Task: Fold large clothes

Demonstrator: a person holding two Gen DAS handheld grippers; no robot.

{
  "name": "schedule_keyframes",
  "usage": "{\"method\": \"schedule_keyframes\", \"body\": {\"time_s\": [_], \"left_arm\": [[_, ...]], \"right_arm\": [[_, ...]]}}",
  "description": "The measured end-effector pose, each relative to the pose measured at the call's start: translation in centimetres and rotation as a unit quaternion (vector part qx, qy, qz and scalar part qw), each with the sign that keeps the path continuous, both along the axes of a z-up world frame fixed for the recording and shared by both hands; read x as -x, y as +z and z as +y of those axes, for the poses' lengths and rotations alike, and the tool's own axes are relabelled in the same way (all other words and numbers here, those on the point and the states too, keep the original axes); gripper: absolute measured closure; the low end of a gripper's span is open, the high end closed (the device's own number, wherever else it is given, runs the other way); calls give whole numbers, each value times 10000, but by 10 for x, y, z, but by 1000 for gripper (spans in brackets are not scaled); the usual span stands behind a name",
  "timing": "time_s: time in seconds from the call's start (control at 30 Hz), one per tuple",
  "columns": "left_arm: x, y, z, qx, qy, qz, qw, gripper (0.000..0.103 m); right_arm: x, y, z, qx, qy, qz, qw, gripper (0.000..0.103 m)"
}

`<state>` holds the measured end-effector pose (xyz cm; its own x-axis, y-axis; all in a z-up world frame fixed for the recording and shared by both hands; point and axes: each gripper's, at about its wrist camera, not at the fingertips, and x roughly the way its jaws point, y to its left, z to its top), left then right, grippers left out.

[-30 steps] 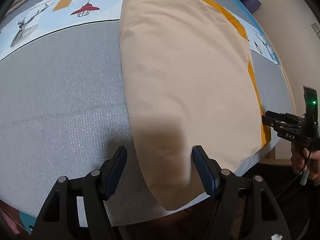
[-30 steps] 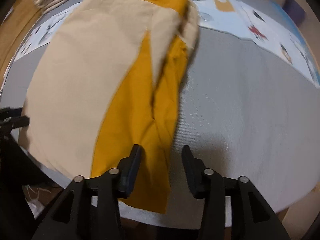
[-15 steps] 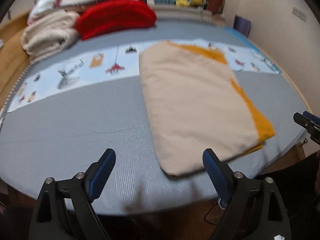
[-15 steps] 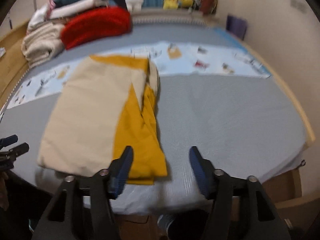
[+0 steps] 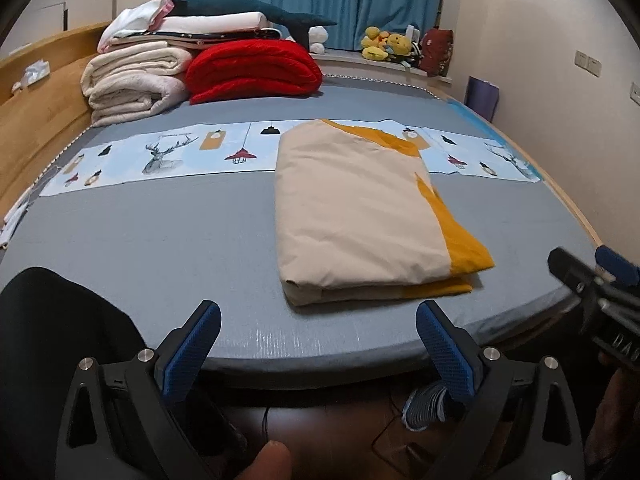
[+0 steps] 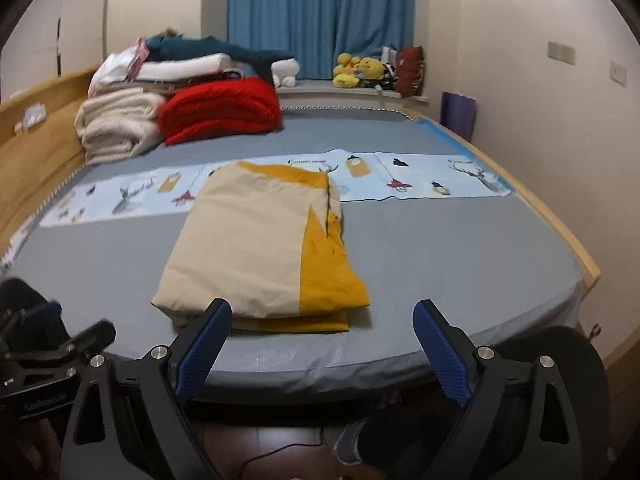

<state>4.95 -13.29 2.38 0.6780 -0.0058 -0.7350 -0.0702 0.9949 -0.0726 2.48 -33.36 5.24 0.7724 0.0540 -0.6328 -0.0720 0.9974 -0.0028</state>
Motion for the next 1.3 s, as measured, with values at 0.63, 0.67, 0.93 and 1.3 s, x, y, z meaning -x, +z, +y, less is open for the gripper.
{"method": "schedule_keyframes", "body": {"time_s": [0.63,0.67,0.93,1.3], "left_arm": [[1,-2,1,222,32,47,9997,3],[0,-2,0,218,19,50,9997,3],[0,-2,-3,184,-46,38,9998,3],[0,-3,-3,178,-128,56,9997,3]], "right_arm": [[-31,-29,26,109,329,385,9987,10],[-30,-29,26,113,334,370,9987,10],[-29,-28,27,119,374,350,9986,10],[-28,-27,26,126,413,315,9986,10]]}}
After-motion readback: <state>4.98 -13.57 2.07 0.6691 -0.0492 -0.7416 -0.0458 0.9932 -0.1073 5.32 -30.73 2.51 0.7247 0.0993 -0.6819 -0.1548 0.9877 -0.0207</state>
